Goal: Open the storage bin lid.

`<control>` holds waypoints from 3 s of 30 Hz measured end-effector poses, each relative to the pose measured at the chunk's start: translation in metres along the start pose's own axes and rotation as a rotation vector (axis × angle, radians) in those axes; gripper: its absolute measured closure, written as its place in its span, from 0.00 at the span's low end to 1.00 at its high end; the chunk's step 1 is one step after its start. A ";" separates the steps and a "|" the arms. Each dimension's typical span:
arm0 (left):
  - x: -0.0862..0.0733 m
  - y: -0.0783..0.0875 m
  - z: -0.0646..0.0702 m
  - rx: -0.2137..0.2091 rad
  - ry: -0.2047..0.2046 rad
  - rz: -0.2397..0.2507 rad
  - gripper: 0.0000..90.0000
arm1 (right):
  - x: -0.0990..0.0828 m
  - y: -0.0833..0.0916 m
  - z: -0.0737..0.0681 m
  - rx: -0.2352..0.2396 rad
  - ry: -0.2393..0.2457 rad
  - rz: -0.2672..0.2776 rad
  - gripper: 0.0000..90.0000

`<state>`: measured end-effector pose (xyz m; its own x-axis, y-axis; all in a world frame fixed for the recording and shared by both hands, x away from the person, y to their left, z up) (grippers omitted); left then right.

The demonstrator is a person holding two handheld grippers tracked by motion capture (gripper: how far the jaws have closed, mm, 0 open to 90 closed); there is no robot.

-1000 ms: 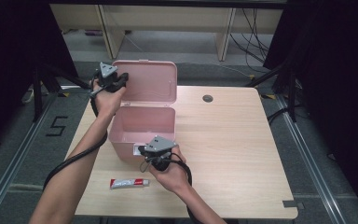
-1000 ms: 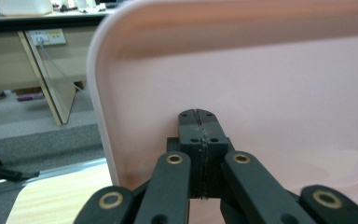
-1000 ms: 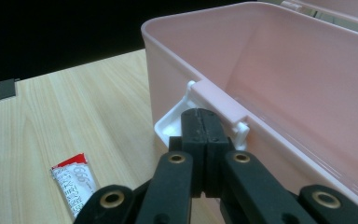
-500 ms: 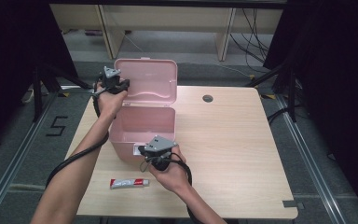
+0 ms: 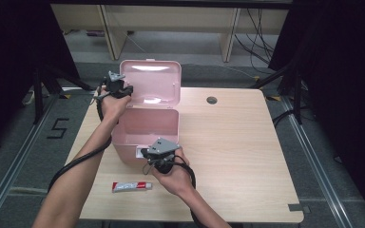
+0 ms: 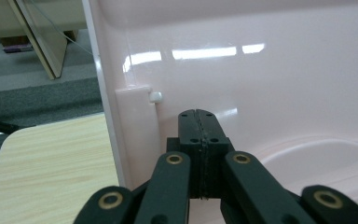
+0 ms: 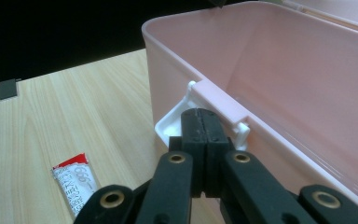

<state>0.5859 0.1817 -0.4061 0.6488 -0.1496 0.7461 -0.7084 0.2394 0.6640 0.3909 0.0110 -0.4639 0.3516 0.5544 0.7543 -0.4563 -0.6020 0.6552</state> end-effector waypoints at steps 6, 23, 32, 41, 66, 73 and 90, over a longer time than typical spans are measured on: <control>-0.001 -0.001 0.001 -0.008 -0.001 -0.018 1.00 | 0.000 0.000 -0.001 0.005 -0.013 -0.009 1.00; -0.011 0.024 0.000 -0.045 -0.022 0.011 0.96 | 0.000 -0.002 -0.001 0.007 -0.023 0.009 1.00; -0.034 0.065 -0.014 -0.097 -0.046 0.067 0.82 | 0.000 -0.002 -0.001 0.008 -0.011 0.008 1.00; -0.064 0.100 -0.016 -0.143 -0.075 0.098 0.59 | 0.000 -0.001 0.000 0.005 -0.014 0.003 1.00; -0.142 0.145 -0.001 -0.266 -0.245 0.044 0.52 | 0.001 -0.001 -0.001 0.000 -0.016 0.000 1.00; -0.163 0.155 0.007 -0.297 -0.352 0.005 0.54 | 0.001 0.000 0.000 0.005 -0.006 -0.012 1.00; -0.193 0.140 0.017 -0.389 -0.542 -0.139 0.55 | 0.001 0.000 0.000 0.010 -0.002 -0.014 1.00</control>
<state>0.3566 0.2277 -0.4565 0.4238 -0.6393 0.6416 -0.4108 0.4957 0.7652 0.3911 0.0122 -0.4634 0.3600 0.5615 0.7451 -0.4430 -0.5999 0.6662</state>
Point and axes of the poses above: each handheld gripper's, and its own axes: y roughly backward along the jaws, x roughly out of its top, z roughly to its right, the point moved 3 cm from there along -y, roughly forward along the jaws, and after that the axes turned 14 degrees about -z, right-handed, at the moved point
